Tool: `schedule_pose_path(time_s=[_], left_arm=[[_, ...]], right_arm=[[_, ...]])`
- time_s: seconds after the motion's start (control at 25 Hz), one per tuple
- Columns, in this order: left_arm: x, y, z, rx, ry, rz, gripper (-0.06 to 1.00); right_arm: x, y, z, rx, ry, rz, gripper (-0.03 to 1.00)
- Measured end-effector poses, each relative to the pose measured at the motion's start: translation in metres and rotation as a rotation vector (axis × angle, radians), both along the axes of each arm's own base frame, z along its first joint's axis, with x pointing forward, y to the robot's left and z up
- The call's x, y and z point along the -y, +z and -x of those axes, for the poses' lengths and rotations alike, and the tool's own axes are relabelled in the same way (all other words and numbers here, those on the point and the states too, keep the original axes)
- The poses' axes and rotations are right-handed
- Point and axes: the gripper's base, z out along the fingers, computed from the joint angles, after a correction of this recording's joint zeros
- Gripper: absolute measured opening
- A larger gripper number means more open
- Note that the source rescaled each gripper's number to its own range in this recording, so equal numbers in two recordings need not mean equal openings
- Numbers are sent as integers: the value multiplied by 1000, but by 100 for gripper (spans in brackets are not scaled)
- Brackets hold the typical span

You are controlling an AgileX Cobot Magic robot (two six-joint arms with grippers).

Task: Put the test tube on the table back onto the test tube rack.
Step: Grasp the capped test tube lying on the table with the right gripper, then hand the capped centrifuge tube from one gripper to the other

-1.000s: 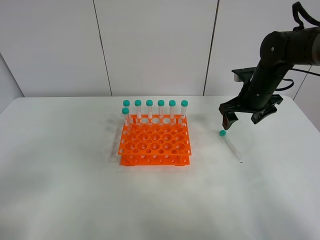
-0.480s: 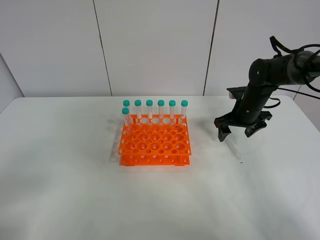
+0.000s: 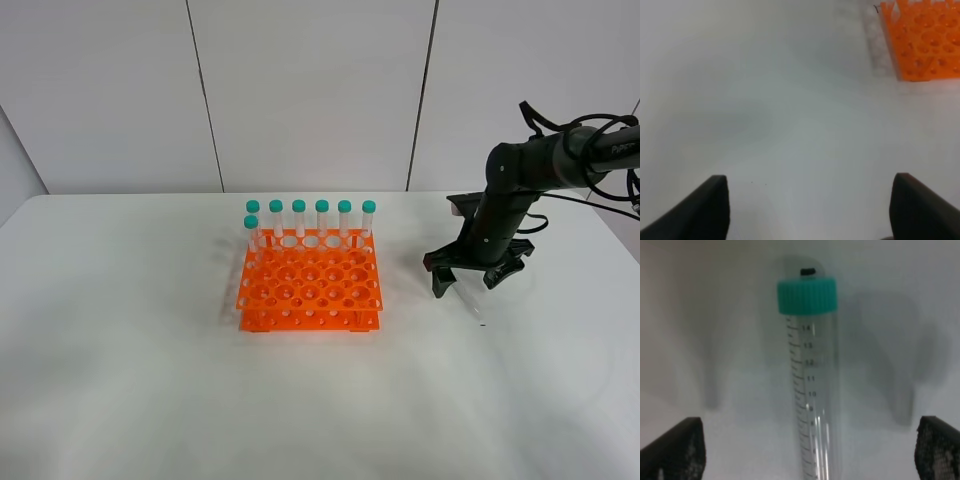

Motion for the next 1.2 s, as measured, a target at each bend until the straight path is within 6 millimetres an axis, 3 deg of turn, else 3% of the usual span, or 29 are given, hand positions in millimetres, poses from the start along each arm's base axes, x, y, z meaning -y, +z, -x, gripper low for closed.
schedule_pose_path(time_s=[0.36, 0.4, 0.44, 0.48, 0.6, 0.64, 0.68, 0.88, 1.04, 1.08, 1.2], left_arm=[[0, 0, 0, 0, 0, 0, 91], [0, 0, 0, 0, 0, 0, 91], [0, 0, 0, 0, 0, 0, 91], [0, 0, 0, 0, 0, 0, 91], [0, 0, 0, 0, 0, 0, 91], [0, 0, 0, 0, 0, 0, 91], [0, 0, 0, 0, 0, 0, 91], [0, 0, 0, 0, 0, 0, 91], [0, 0, 0, 1, 0, 0, 91], [0, 0, 0, 1, 0, 0, 91], [0, 0, 0, 1, 0, 0, 91]], right_arm=[[0, -13, 1, -31, -9, 6, 89], [0, -13, 1, -32, -9, 7, 88], [0, -13, 2, -46, -16, 8, 78], [0, -13, 2, -46, -16, 8, 78], [1, -13, 4, -74, -21, 12, 36], [2, -14, 5, -80, -16, 20, 0], [3, -14, 5, -80, -7, 32, 5], [5, 1, 4, -45, 10, 51, 4], [6, 45, 7, 47, 20, 48, 4], [6, 45, 7, 47, 20, 48, 4], [8, 92, 19, 111, 28, 46, 4]])
